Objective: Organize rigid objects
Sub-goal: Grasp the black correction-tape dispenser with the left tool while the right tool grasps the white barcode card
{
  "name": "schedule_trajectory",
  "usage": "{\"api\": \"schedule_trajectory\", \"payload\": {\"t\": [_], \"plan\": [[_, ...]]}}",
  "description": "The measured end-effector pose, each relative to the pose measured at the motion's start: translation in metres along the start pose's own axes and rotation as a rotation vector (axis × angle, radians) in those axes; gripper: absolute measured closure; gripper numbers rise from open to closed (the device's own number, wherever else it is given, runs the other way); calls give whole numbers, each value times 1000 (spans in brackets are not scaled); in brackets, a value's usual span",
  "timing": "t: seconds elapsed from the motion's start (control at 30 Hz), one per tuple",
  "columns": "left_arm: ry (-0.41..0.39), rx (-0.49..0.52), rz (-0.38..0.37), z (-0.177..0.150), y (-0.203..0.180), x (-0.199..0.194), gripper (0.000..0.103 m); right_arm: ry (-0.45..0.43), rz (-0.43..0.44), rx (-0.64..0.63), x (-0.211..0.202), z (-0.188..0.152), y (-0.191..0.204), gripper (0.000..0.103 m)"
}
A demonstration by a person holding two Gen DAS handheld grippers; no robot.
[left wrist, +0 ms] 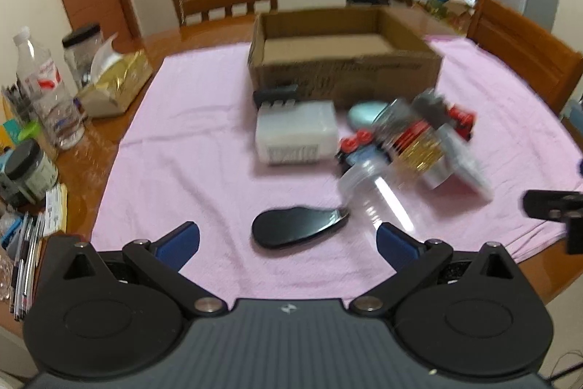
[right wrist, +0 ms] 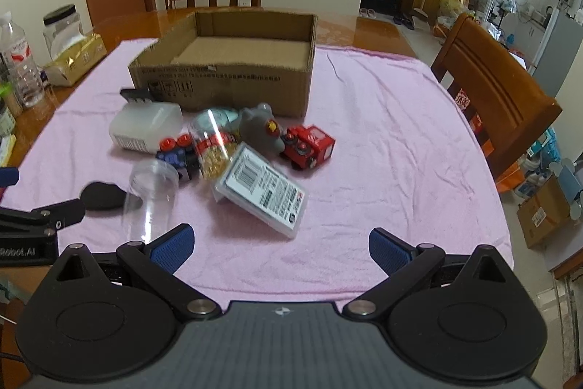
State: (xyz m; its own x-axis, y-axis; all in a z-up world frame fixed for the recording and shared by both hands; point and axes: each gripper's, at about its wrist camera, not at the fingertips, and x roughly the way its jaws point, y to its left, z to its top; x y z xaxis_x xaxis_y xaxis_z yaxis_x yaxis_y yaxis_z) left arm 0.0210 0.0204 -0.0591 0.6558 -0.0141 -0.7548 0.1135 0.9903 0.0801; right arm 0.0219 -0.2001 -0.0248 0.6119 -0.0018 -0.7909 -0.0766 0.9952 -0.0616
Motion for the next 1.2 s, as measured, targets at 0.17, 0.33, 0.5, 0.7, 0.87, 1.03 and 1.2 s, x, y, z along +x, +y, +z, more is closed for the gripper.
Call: {"api": "schedule_trajectory", "payload": {"t": [0.17, 0.33, 0.5, 0.7, 0.87, 1.03, 1.2], "plan": [[46, -8, -9, -8, 9, 42, 1, 40, 3, 6, 13, -7, -2, 0], [101, -11, -5, -12, 15, 71, 1, 62, -6, 8, 22, -4, -2, 0], [104, -47, 3, -11, 31, 75, 0, 76, -3, -4, 31, 3, 0, 0], [103, -110, 30, -6, 61, 85, 0, 98, 6, -9, 45, 12, 4, 0], [99, -133, 76, 2, 79, 92, 0, 88, 21, -4, 56, 28, 5, 0], [110, -131, 110, 10, 88, 93, 1, 73, 31, 17, 74, 47, 5, 0], [79, -114, 9, 21, 82, 77, 1, 106, 45, 46, 96, 54, 5, 0]]}}
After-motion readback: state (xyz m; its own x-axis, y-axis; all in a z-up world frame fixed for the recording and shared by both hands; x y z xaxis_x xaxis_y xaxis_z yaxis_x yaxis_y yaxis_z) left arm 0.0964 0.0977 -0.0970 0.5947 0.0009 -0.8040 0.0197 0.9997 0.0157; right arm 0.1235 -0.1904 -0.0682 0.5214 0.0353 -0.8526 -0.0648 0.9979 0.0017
